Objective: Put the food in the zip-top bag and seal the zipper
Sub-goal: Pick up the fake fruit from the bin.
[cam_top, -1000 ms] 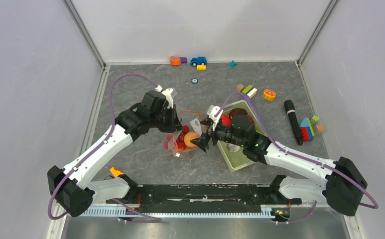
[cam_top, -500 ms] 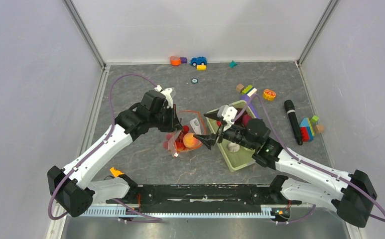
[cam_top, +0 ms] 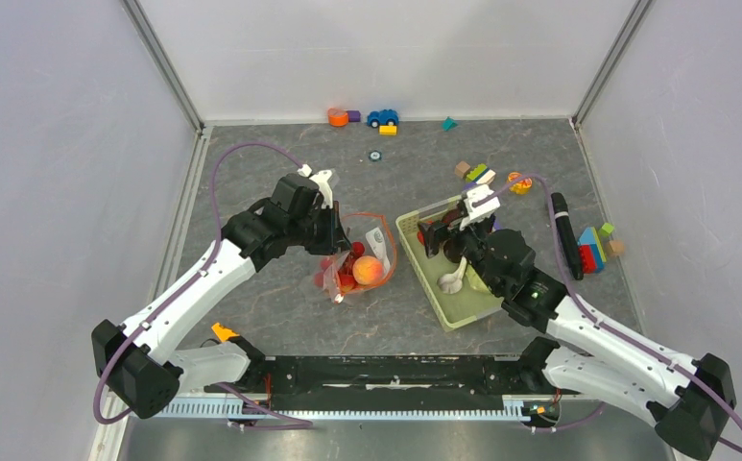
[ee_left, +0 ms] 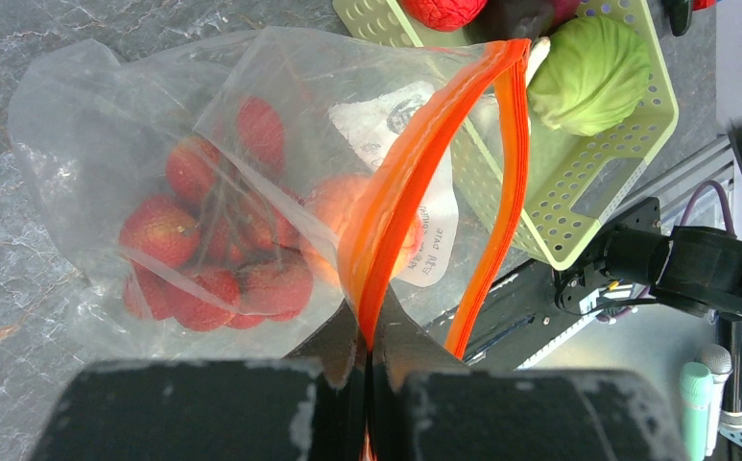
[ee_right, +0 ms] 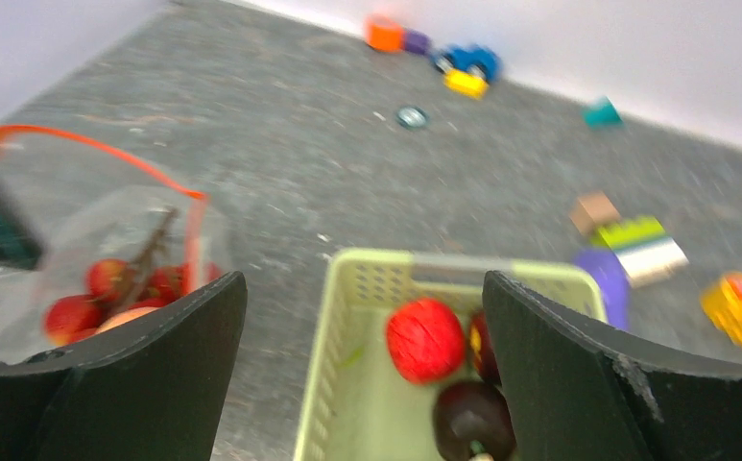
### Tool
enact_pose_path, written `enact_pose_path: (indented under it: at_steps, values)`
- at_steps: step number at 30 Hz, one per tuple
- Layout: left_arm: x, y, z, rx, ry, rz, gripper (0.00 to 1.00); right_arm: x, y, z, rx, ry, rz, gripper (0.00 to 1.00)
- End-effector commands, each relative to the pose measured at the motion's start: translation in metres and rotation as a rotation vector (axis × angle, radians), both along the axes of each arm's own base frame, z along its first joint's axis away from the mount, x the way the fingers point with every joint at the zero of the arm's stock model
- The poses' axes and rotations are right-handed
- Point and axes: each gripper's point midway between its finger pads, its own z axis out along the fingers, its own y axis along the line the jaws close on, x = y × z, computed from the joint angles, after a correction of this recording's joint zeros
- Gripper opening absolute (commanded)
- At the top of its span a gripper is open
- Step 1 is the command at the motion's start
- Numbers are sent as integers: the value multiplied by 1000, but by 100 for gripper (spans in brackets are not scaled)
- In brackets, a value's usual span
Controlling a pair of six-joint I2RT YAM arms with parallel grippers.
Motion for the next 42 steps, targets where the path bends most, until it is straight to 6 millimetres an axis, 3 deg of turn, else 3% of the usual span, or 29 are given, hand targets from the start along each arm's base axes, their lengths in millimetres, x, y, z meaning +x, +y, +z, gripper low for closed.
enact_pose_path:
  at_steps: [1, 5, 15, 29, 42]
  values:
    - [5, -3, 6, -21, -35, -19, 2, 19, -49, -17, 17, 130, -284, 98]
    - [4, -4, 6, -21, -32, -21, 2, 23, -58, -38, -15, 226, -307, 98]
    - [5, -4, 4, -19, -29, -22, 2, 31, -47, -90, -136, 497, -209, 98]
    - [6, -3, 2, -16, -19, -21, 2, 34, -47, -145, -334, 636, -169, 98]
    - [7, -3, 1, -19, -13, -21, 2, 49, -75, -166, -455, 643, -329, 98]
